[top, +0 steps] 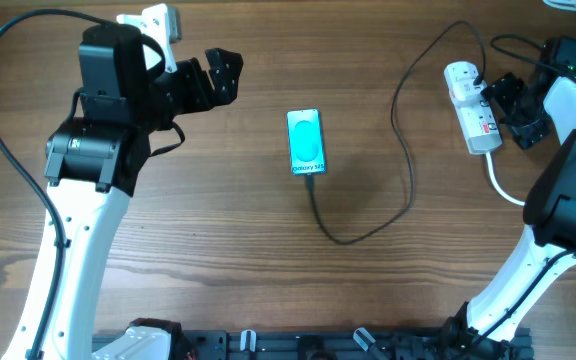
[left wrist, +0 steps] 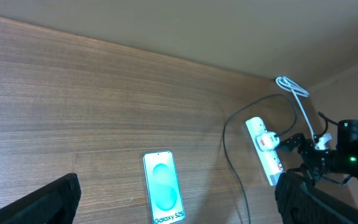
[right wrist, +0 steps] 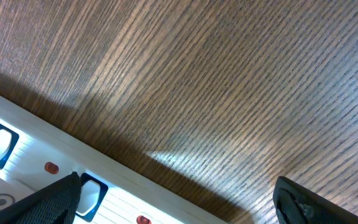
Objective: Plug charger to phone and switch on socket
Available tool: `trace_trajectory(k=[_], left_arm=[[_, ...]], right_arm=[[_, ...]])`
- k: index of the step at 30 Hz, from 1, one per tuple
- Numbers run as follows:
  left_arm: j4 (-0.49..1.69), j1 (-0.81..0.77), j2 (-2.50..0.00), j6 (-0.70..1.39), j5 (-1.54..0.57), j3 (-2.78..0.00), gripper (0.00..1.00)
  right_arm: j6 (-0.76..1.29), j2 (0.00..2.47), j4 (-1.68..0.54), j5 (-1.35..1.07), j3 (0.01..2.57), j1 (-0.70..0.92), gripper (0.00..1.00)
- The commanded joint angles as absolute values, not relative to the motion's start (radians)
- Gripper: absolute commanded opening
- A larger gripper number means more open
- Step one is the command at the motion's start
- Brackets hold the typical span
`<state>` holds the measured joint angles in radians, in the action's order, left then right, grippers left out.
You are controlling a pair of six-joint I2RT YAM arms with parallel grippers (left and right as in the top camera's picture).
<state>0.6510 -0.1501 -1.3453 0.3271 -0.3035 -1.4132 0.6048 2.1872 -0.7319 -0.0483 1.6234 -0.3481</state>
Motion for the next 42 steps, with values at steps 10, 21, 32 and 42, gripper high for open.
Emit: trace_trajectory(k=[10, 21, 32, 42], left_arm=[[0.648, -0.146, -1.335, 0.318, -0.294, -1.408, 1.00], [0.648, -0.146, -1.335, 0.318, -0.294, -1.408, 1.00], [0.648, -0.146, -1.335, 0.318, -0.294, -1.408, 1.00], [0.648, -0.146, -1.335, 0.318, -0.294, -1.408, 1.00]], right_arm=[[0.549, 2.236, -0.764, -0.076, 1.610, -0.232, 1.00], [0.524, 2.236, -0.779, -0.136, 1.610, -0.226, 1.00], [0.522, 2.236, -0.797, -0.136, 1.610, -0.226, 1.00], [0.553, 2.162, -0.865, -0.136, 1.610, -0.242, 1.00]])
